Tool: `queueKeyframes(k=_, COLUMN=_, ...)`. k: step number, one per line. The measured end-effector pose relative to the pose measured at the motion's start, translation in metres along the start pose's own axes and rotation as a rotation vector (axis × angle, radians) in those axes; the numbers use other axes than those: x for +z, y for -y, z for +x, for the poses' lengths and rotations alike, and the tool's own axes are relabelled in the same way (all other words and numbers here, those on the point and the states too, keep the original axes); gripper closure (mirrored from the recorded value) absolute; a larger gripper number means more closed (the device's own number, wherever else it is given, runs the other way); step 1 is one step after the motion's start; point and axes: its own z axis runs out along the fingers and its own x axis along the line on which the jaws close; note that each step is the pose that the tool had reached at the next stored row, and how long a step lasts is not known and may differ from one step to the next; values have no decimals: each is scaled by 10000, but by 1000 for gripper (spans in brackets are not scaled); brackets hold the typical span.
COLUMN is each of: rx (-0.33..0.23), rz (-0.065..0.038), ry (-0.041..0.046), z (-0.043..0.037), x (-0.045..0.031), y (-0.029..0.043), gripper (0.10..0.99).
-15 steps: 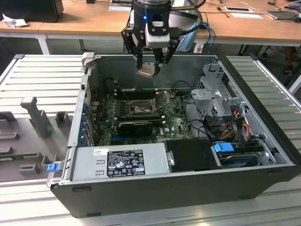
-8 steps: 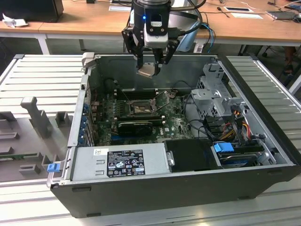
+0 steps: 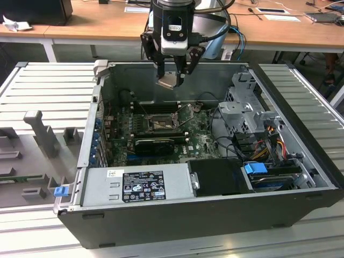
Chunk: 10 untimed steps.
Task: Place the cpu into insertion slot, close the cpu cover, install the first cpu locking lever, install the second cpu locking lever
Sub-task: 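Place the cpu into insertion slot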
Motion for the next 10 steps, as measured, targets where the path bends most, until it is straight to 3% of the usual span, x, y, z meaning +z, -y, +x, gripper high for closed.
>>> queueKeyframes(k=7, rx=36, rz=5, ry=6, z=-1, x=64, y=7, gripper=561)
queueKeyframes(k=10, rx=380, rz=0, ry=38, z=-1, x=69, y=7, gripper=561)
